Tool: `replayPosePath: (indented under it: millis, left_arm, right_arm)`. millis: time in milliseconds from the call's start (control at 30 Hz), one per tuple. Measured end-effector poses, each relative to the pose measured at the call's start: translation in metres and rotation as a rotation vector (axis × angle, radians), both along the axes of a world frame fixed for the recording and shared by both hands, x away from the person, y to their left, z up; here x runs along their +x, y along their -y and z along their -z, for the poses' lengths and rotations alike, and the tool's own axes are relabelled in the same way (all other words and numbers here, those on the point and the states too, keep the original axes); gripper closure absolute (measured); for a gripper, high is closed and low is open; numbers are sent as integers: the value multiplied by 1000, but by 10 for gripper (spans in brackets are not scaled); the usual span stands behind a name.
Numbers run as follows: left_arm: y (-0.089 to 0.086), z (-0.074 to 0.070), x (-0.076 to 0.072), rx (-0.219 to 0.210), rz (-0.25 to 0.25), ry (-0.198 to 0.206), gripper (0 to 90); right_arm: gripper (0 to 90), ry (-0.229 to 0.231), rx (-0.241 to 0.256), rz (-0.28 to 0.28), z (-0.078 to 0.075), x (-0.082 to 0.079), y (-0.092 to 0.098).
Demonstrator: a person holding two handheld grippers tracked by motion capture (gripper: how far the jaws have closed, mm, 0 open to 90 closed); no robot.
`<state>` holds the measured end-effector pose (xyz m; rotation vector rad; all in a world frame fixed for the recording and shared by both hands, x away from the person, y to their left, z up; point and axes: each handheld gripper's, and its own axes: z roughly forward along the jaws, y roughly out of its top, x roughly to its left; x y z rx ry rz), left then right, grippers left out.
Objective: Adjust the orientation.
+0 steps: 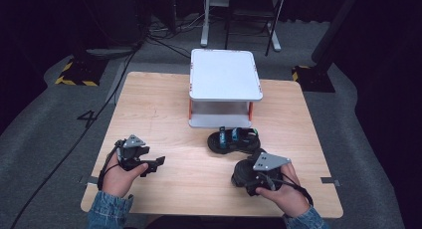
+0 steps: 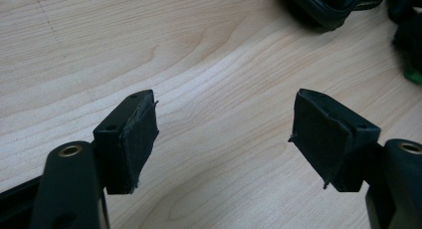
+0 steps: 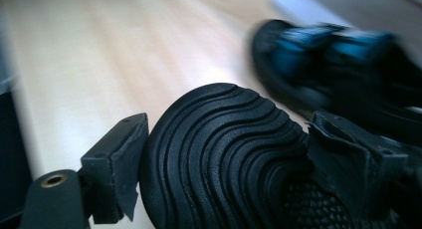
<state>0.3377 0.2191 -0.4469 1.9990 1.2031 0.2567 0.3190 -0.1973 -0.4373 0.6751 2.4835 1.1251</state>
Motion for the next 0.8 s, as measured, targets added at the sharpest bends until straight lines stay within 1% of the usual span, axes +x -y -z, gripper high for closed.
replayPosePath:
  millis: [67,100,133,167,233,333,367,400,433,467,500,567,600,633,667,733,800]
  left_arm:
    - [1,1,0,-2,-3,-3,263]
    - [1,2,1,4,3,-3,263]
    - [1,2,0,0,-1,-5,263]
    - [2,2,1,1,1,-5,263]
    - [1,3,1,-1,3,-8,263]
    - [2,3,1,-2,2,-9,263]
    - [1,3,1,-4,0,-11,263]
    - [1,3,1,-6,-1,-10,263]
    - [1,2,1,-3,5,-9,263]
    - [1,2,1,-4,6,-9,264]
    - [1,2,1,-8,5,-9,264]
    - [2,2,2,-7,8,-9,264]
    - [3,2,3,-11,5,-11,264]
    - [3,2,3,-4,11,-9,264]
    - [4,2,3,-12,8,-11,264]
    - [5,1,5,-8,15,-8,264]
    - [5,1,5,-10,19,-8,264]
  right_arm:
    - [179,18,23,69,3,8,9]
    - [179,27,33,94,4,11,14]
    - [179,28,40,105,5,12,17]
    - [180,19,44,101,4,12,19]
    - [180,6,11,92,1,9,19]
    - [181,-21,-76,78,-6,1,19]
    - [182,-32,-101,81,-9,-2,20]
    - [181,-52,-116,83,-12,-5,21]
    - [186,-77,-115,85,-13,-6,23]
    - [195,-118,-109,83,-16,-9,24]
    - [217,-144,-118,80,-18,-11,26]
    - [295,-177,-138,80,-22,-15,30]
    - [297,-193,-137,79,-23,-17,33]
    - [297,-206,-132,81,-22,-17,36]
    - [297,-224,-131,85,-21,-19,39]
    - [309,-282,-152,88,-19,-20,45]
    - [312,-304,-149,86,-18,-21,52]
